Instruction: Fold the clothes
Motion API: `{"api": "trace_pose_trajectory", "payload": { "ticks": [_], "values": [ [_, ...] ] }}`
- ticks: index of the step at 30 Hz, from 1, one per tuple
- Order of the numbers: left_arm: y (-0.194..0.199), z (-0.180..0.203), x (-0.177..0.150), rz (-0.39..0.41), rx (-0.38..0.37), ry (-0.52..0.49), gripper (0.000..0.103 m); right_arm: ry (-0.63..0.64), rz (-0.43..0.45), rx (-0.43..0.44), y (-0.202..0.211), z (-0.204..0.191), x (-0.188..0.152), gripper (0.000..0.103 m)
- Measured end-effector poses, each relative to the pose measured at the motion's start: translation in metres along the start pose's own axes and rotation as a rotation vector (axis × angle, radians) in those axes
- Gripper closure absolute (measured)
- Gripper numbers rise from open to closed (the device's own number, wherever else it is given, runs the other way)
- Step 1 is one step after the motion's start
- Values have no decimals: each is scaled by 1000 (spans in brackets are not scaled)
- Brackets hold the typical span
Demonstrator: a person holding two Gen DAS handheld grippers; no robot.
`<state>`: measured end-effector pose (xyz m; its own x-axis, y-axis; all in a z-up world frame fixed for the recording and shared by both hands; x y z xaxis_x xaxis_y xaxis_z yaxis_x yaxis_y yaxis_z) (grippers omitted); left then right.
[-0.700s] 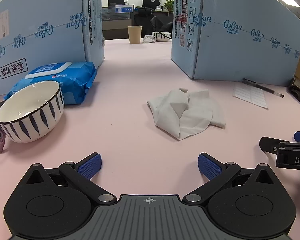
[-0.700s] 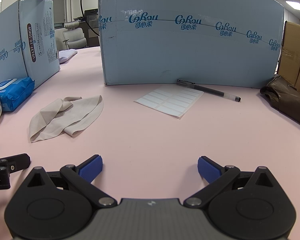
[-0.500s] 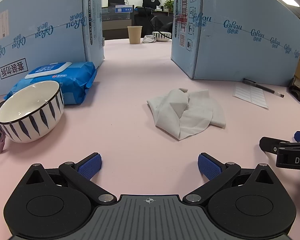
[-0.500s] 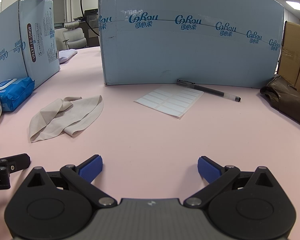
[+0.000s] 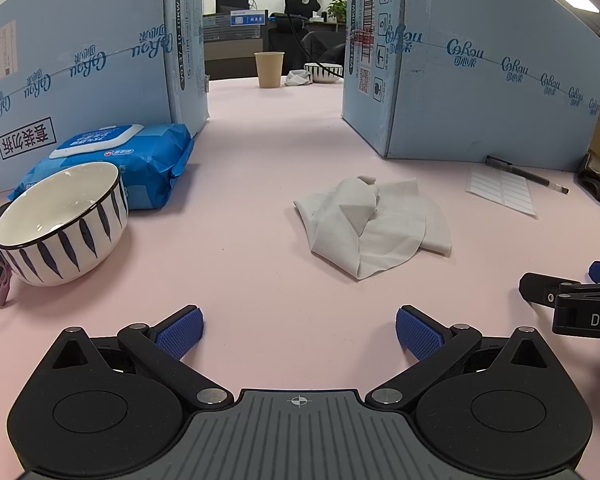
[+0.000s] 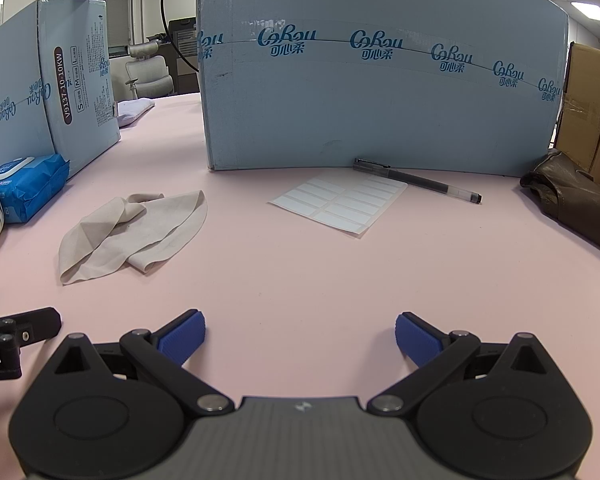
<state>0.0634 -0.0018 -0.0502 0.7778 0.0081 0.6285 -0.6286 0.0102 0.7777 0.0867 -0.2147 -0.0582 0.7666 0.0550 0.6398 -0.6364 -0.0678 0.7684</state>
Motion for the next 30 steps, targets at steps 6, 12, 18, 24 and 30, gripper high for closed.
{"api": "trace_pose_trajectory", "payload": {
  "ticks": [6,12,18,24,30],
  "values": [
    [-1,-2,1,0,-1,0,0,0,0,0,0,0,0,0],
    [-1,-4,1,0,-1,0,0,0,0,0,0,0,0,0],
    [-1,-1,0,0,4,-4,0,1,-1,-1,1,0,0,0],
    [0,0,-1,2,3,-3,0,2,-3,-3,0,-1,1,0],
    [0,-1,-1,1,1,-2,0,6,-6,-8,0,0,0,0]
  ]
}}
Point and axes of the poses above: each gripper's, at about its wrist camera, not at the fingertips, and y roughly against the way its jaws point, z to its right, x to its top, the point moved 8 cm from there along -y, roughly the way its jaws point, and after that the axes turned 12 degrees about -z, right-handed, at the moved point
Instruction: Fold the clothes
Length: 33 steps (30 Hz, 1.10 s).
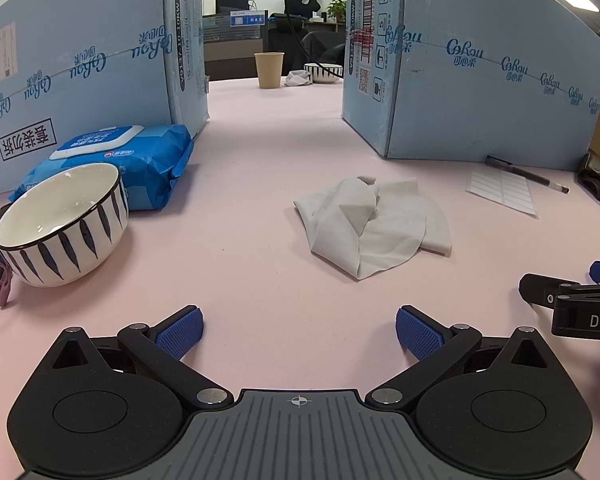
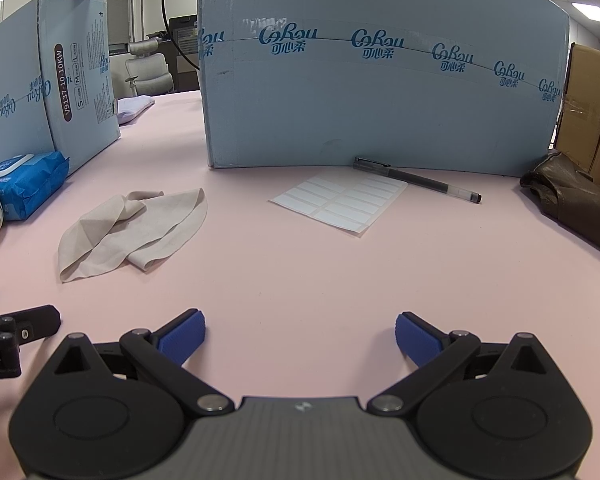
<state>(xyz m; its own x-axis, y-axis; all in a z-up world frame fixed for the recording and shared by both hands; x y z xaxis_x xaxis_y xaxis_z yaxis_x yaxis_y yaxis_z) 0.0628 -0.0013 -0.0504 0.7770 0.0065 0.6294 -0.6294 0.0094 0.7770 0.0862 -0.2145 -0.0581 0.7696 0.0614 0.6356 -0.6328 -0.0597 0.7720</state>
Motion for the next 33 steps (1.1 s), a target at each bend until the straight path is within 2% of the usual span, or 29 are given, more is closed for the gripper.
{"api": "trace_pose_trajectory", "payload": {
  "ticks": [6,14,20,33],
  "values": [
    [1,0,0,1,-2,1,0,-5,2,7,0,-1,0,0],
    [1,-1,0,4,-11,9,0,-58,14,64,3,6,0,0],
    [1,1,0,-1,1,-1,0,7,0,-7,0,-5,-1,0],
    [1,2,-1,1,2,-2,0,-5,-2,6,1,-1,-2,0]
  ]
}}
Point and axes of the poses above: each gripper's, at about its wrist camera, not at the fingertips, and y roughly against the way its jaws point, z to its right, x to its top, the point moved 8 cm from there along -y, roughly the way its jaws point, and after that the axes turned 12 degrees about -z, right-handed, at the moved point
